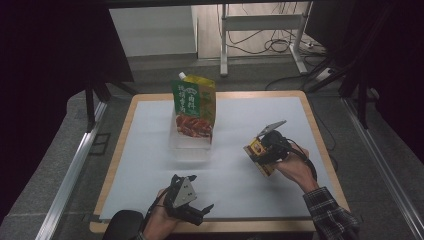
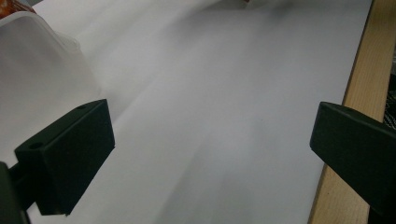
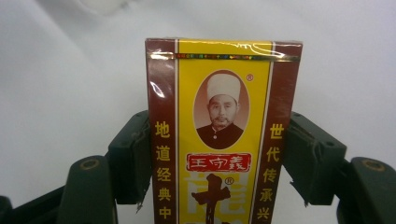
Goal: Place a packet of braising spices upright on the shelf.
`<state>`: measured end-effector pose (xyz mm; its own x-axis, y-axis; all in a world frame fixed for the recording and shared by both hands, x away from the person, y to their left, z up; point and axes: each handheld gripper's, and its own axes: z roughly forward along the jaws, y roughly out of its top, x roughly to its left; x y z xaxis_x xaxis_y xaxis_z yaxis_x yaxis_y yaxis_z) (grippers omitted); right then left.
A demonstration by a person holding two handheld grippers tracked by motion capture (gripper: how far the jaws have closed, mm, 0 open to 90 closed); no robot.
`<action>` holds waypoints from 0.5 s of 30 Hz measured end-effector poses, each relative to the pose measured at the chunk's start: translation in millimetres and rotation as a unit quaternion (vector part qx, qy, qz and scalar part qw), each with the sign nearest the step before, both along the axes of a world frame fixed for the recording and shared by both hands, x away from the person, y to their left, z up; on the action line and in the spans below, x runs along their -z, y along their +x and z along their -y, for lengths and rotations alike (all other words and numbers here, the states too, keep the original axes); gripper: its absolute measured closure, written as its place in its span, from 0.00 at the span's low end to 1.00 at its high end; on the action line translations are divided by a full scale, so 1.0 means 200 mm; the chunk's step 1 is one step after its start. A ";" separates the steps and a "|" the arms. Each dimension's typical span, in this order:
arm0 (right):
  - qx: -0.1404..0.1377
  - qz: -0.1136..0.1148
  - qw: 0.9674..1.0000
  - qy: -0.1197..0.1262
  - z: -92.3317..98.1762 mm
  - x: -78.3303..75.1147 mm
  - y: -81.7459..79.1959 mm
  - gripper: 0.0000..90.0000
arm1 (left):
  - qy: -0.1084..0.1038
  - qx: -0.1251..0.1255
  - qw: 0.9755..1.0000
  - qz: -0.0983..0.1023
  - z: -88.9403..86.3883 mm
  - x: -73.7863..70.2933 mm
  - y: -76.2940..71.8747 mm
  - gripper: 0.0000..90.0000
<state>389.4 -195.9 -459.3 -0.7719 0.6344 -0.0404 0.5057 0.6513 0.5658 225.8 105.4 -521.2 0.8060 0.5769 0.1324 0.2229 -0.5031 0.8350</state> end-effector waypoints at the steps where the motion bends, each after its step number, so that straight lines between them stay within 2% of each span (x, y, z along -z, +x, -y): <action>1: -0.001 0.006 1.000 0.007 0.00 -0.01 -0.01 0.36 | 0.000 0.000 1.000 0.000 0.00 0.00 0.00 0.00; 9: -0.005 0.029 0.999 0.041 0.00 -0.04 -0.02 0.36 | 0.000 -0.001 1.000 0.001 0.00 0.00 0.00 0.00; 15: -0.014 0.052 0.996 0.075 -0.01 -0.08 -0.02 0.36 | 0.007 0.001 1.000 0.003 -0.01 0.00 0.00 0.00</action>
